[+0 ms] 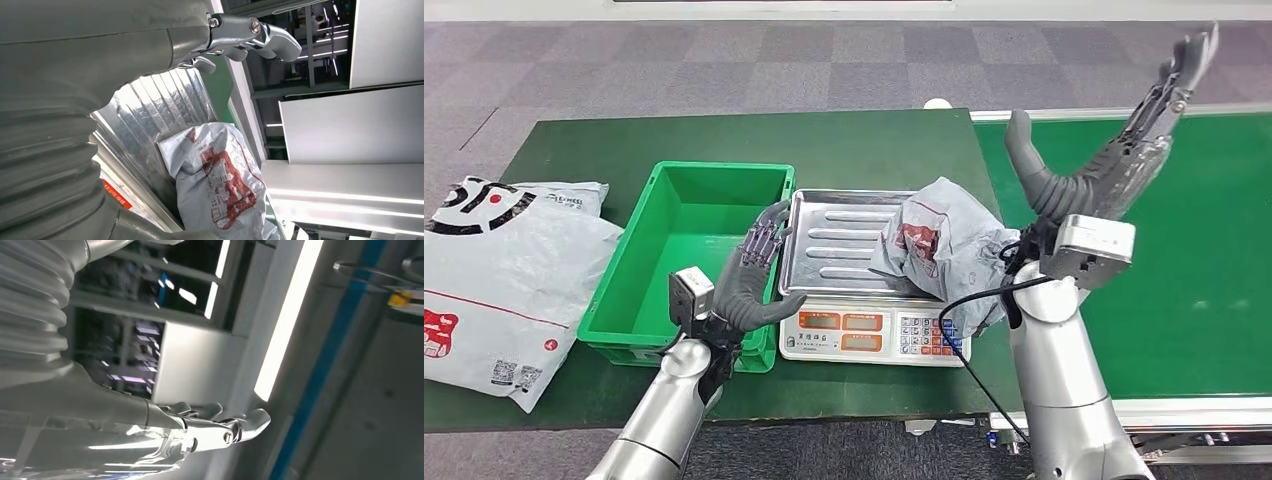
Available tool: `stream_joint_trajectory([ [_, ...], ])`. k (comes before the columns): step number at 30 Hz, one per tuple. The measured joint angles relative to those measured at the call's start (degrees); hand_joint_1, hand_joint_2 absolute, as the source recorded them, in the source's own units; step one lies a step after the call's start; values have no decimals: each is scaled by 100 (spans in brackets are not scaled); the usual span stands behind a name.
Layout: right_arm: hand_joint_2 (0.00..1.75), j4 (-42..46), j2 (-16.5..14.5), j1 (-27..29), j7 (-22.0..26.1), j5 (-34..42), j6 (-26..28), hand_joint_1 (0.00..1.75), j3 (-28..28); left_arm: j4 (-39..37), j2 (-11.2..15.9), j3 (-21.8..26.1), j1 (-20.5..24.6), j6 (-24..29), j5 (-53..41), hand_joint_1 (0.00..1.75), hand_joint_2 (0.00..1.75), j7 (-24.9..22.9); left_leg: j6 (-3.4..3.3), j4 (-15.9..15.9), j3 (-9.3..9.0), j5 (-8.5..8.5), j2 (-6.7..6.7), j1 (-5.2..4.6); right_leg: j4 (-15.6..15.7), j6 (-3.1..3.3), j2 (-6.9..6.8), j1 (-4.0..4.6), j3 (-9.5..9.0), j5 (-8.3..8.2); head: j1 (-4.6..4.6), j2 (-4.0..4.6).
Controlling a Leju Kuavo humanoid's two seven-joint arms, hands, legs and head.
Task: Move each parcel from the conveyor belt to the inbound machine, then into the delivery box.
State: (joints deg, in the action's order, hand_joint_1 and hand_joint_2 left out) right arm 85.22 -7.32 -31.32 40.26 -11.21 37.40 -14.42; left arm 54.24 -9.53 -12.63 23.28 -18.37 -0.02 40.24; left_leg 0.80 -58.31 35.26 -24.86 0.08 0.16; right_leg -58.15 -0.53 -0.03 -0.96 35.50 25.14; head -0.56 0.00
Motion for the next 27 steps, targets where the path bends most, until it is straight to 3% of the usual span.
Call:
stream_joint_trajectory([
  [5, 175, 705, 12, 270, 4, -1589, 231, 0, 382, -23, -1, 2, 2, 14, 0, 0, 175, 0, 1, 0, 0, 0, 3, 0, 0, 0, -1, 1, -1, 0, 0, 0],
  [9, 175, 739, -61, 390, -74, -1795, 245, 0, 1367, -29, -13, 1, 0, 79, 0, 0, 175, 0, -1, 0, 1, -2, 9, 0, 1, -1, -9, 0, -5, 3, 0, 0],
  [13, 175, -76, 107, 459, -468, -1441, 207, 0, 2494, -23, -11, 45, -15, 117, 0, 0, 175, 1, -8, -2, 2, -5, 20, -3, 3, -6, -21, -4, -14, 1, -1, 0],
  [17, 175, -1222, 469, 608, -1010, -1428, 56, 0, 3167, -5, -2, 124, -46, 129, 0, 0, 175, 2, -12, -4, 3, -5, 24, -6, 4, -11, -25, -6, -16, -3, -2, 0],
  [24, 175, -2331, 773, 835, -1413, -1551, -48, 0, 3591, 11, 1, 202, -94, 130, -12, 0, 175, 2, -9, 0, 2, -6, 19, -6, 4, -8, -18, 0, -7, 0, -1, 0],
  [27, 175, -2585, 855, 872, -1980, -1740, -407, 0, 3640, 11, 0, 203, -97, 129, -42, 0, 175, 2, -8, 2, 3, -7, 18, -3, 4, -6, -13, 1, -7, 3, -1, 0],
])
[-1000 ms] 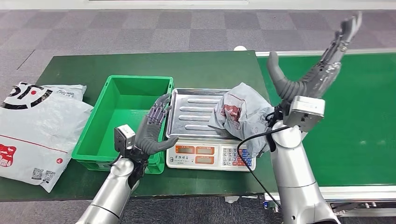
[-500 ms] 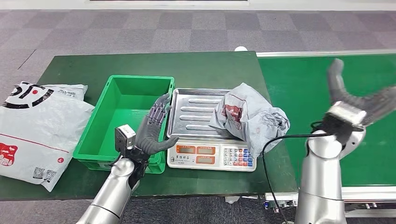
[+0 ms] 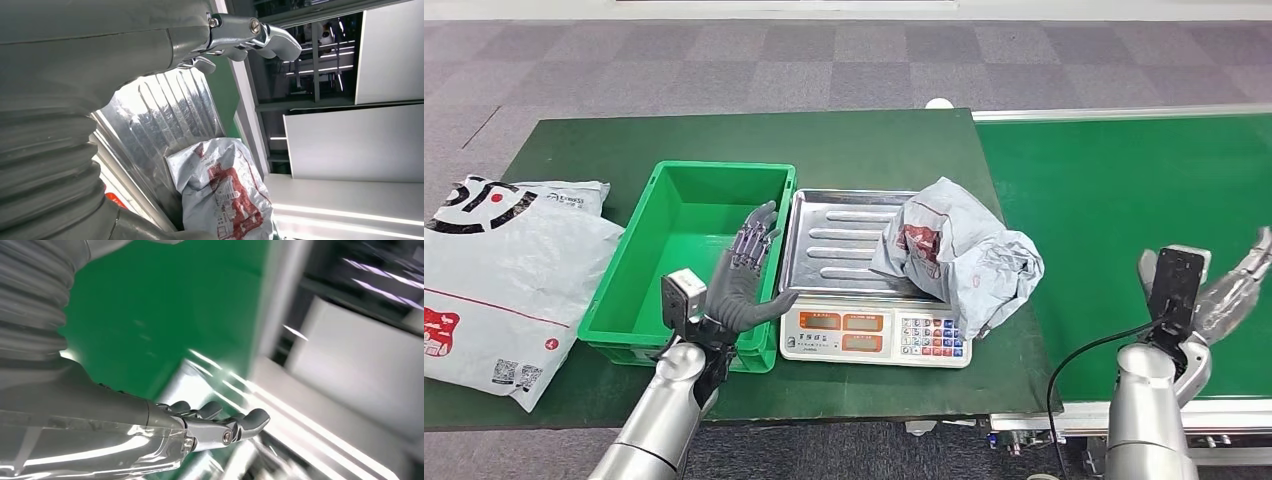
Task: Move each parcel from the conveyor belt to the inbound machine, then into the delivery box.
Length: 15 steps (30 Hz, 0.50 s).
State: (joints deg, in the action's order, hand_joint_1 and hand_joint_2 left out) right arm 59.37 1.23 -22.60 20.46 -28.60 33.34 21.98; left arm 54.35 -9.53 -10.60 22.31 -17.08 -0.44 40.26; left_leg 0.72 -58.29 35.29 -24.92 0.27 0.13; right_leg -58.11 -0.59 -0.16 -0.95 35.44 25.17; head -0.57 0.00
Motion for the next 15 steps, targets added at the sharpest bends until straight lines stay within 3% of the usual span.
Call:
stream_joint_trajectory([
  [2, 175, -178, 52, 19, -312, 1, -711, 0, 4, -5, -2, 0, 1, -6, -24, 0, 175, 0, 0, 1, 1, 0, -1, 1, 0, 0, 0, -1, 0, 0, 0, 0],
  [4, 175, -311, 75, 39, -225, 207, -1797, 0, -21, -14, -8, 0, 7, -20, -38, 0, 175, 0, 0, 1, 1, 0, -4, 1, 0, 0, 0, -3, 0, -1, 0, 0],
  [8, 175, -214, -2, 135, 831, 740, -3561, 0, -306, -58, -37, 0, 60, -68, -43, 0, 175, -1, -1, 0, 1, 2, -3, 1, 0, -1, -3, -2, -1, -3, 0, 0],
  [12, 175, 571, -178, 410, 1085, 1453, -4838, 0, -776, -91, -56, 0, 96, -83, -43, 0, 175, -2, -1, 0, 1, 3, -2, 2, 0, 0, -5, 0, -1, 0, 0, 0],
  [15, 175, 1095, -236, 635, 1175, 1693, -5314, 0, -1092, -91, -59, 0, 95, -93, -45, 0, 175, -2, 0, 1, 2, 1, -2, 2, 0, 0, -4, -1, 0, 3, 0, 0],
])
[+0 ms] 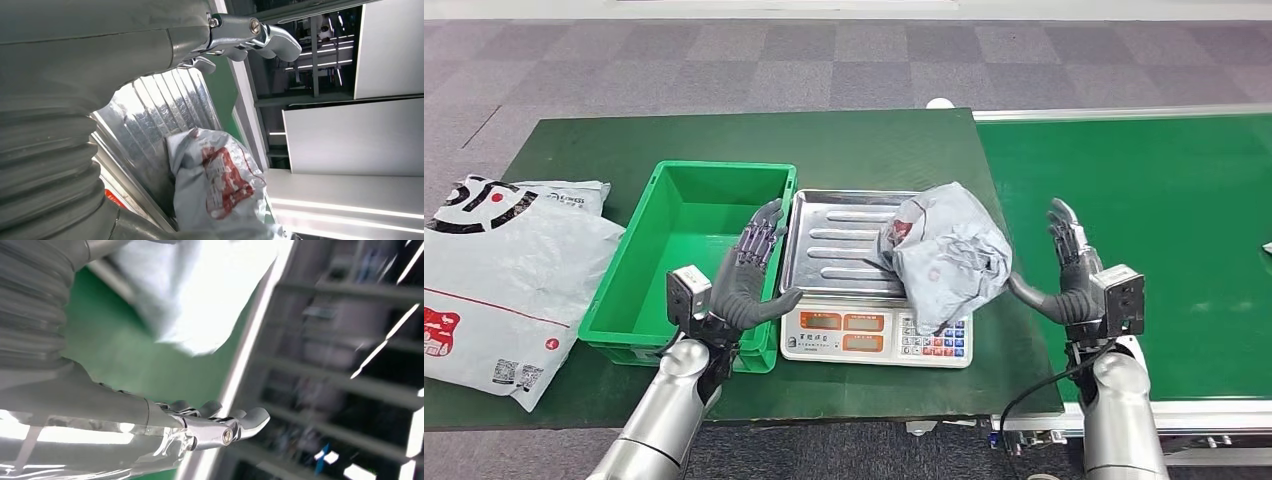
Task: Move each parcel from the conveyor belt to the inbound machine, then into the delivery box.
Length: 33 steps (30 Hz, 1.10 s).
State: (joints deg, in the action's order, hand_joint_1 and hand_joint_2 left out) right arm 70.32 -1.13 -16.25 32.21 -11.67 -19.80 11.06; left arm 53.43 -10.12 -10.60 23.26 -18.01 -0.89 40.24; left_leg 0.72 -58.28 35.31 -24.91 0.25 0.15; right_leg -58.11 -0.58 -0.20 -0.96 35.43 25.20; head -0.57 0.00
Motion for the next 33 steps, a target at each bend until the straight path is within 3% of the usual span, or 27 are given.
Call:
stream_joint_trajectory([
  [4, 175, 528, -45, 246, 229, 154, -326, 0, -361, 3, -1, 0, -4, -23, -11, 0, 175, 0, -1, 0, 1, -3, 0, -1, 0, -1, 1, -1, 0, 2, 0, 0],
  [13, 175, 911, -73, 435, -218, 301, -586, 0, -754, 9, -2, 0, -5, -28, -27, 0, 175, 0, -3, -1, 1, -4, 0, -1, 0, -1, 0, -2, -2, 0, 0, 0],
  [17, 175, 664, -73, 404, -1063, 183, -554, 0, -870, 33, -2, 0, -9, -16, -44, 0, 175, 0, -2, -1, 1, -4, 0, -1, 0, 0, 0, -1, -2, 0, 0, 0],
  [19, 175, 396, -73, 357, -1240, 182, -526, 0, -931, 38, -2, 0, -11, 8, -61, 0, 175, 0, -2, -1, 1, -4, 0, -1, 0, 0, 0, -1, -2, 0, 0, 0],
  [33, 175, -501, -82, 86, -1299, 402, -451, 0, -1091, 40, -18, 0, -20, 57, -88, 0, 175, 0, -2, -1, -3, -3, -4, -1, 0, 0, 4, -1, -3, -1, 0, 0],
])
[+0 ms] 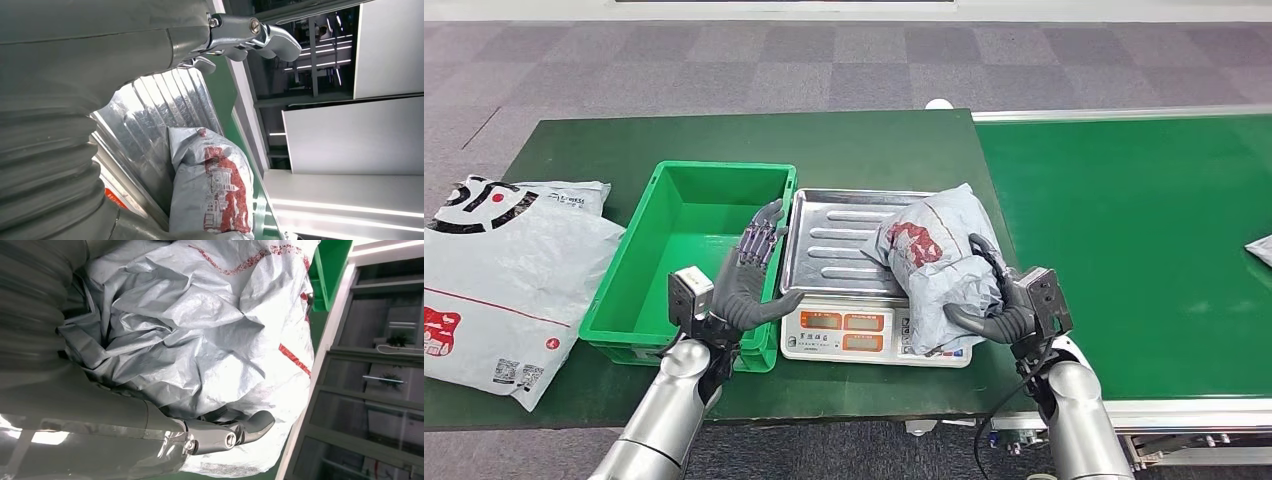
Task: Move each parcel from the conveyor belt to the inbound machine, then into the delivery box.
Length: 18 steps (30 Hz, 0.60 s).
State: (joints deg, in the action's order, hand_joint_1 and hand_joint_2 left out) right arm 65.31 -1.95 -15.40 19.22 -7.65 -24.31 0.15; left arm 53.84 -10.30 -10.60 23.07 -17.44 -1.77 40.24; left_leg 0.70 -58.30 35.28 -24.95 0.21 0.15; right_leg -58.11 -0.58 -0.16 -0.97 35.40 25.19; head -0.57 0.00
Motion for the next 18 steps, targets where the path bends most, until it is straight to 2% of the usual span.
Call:
stream_joint_trajectory([
  [6, 175, 77, -187, 19, 394, 296, 402, 0, -58, 82, -16, 0, -67, 57, -4, 0, 175, 0, 2, 0, 0, 2, 0, 0, 0, 0, 1, 0, 1, -2, 0, 0],
  [8, 175, 171, -237, 41, 568, 505, 128, 0, -146, 105, -24, 0, -88, 36, -11, 0, 175, 0, 2, 0, 0, 2, 0, 0, 0, 0, 1, 1, 1, -1, 0, 0],
  [12, 175, 280, -267, 41, 791, 1060, -821, 0, -473, 113, -48, -9, -95, -27, -16, 0, 175, 0, 3, 0, 0, 1, -1, 0, 0, 0, 5, 1, 3, 0, 0, 0],
  [15, 175, 272, -299, -9, 595, 1529, -1184, 0, -650, 113, -62, -19, -95, -41, -17, 0, 175, 0, 2, 0, 2, 1, -1, 0, 0, 0, 3, 0, 3, 1, 0, 0],
  [18, 175, 198, -331, -108, 274, 1866, -1145, 0, -712, 121, -63, -21, -95, -40, -17, 0, 175, 0, 2, 0, 2, 1, -1, 0, 0, 0, 2, 0, 2, 1, 0, 0],
])
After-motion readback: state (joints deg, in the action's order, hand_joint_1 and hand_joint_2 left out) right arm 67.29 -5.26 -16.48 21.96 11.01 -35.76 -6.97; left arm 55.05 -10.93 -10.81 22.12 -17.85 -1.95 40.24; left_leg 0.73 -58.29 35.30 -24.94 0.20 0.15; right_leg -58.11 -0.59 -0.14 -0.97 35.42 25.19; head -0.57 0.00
